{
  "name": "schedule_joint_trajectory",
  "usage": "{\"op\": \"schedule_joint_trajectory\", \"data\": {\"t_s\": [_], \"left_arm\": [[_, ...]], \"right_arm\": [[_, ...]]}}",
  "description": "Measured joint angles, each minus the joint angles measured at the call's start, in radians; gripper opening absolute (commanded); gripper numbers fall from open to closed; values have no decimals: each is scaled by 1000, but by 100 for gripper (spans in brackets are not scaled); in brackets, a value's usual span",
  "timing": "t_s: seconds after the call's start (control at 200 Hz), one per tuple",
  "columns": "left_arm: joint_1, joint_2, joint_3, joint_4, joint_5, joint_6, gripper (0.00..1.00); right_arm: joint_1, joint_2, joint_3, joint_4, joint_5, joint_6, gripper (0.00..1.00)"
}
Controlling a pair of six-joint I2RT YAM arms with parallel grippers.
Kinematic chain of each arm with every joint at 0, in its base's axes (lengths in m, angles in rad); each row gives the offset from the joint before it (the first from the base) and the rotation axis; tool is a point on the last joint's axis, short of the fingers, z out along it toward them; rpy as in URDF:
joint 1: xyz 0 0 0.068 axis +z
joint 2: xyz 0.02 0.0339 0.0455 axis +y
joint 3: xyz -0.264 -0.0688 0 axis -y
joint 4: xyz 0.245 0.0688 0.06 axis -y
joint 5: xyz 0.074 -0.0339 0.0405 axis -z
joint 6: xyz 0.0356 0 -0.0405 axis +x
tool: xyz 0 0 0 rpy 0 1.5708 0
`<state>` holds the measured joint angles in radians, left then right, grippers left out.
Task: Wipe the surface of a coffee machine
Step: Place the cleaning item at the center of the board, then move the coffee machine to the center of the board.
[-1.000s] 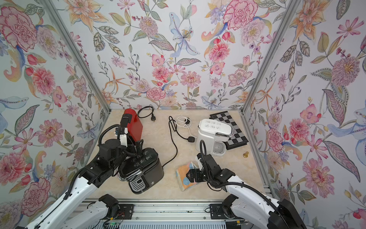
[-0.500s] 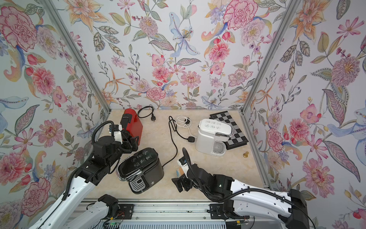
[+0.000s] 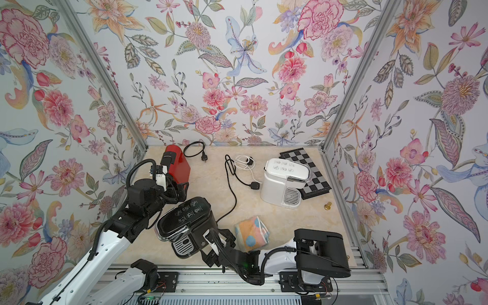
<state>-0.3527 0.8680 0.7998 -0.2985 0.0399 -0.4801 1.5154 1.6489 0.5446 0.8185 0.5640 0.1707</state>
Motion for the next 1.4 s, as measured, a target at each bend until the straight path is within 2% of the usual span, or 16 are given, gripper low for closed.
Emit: {"op": "schedule_joint_trajectory", "data": {"t_s": [0.2,0.39,0.72,1.101,1.401], "left_arm": [[11,-3,-30,8,19,2,99],[13,-6,-56,34,43,2,99],[19,-34,-103,121,68,-6,99],[27,19,-144,314,123,-35,99],[26,55,-146,390,245,-51,99]], "right_arm": [[68,108,79,117,134,-19,100],[71,142,132,143,244,-2,100],[-8,235,235,126,334,40,100],[-86,281,267,172,309,19,100],[-167,290,266,195,219,-3,100]]}}
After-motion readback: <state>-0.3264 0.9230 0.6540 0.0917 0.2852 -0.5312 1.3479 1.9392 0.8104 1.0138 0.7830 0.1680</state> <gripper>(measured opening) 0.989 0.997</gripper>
